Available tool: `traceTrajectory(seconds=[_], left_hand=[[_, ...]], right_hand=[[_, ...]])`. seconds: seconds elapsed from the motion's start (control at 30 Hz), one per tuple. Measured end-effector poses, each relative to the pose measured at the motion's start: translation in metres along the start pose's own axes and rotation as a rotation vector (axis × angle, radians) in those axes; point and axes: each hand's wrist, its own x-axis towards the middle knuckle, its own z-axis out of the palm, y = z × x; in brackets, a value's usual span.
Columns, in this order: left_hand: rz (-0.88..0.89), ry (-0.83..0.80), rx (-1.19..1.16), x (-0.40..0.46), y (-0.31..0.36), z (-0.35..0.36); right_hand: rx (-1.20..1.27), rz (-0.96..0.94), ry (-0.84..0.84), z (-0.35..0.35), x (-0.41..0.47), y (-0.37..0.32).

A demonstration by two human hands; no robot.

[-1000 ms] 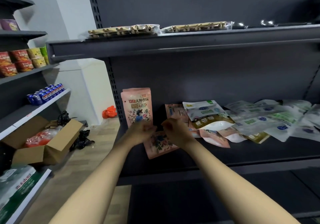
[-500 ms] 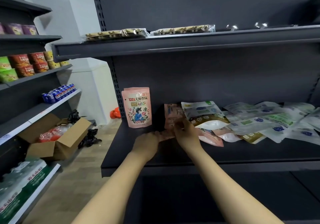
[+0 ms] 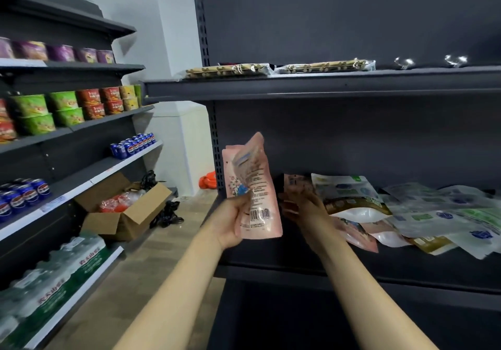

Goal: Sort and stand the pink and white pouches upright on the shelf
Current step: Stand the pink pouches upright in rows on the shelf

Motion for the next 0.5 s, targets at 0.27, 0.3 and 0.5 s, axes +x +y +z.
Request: traceTrajectory(seconds=[0.27,0.3,0.5], left_hand=[[-0.129,-0.227,0.098,-0.016,-0.018,0.028],[-0.094,-0.180,0.110,-0.018,-0.022,0.032],[-0.152,-0.077,0.257,-0.002,-0.007,0.034]], right_hand=[[0.133,0.108,-0.552,0.010,-0.024,-0.020],[0.123,0.090,-0.530,0.010,-0.024,-0.023],[0.096,-0.022,-0.246,0.010,-0.014,-0.035]])
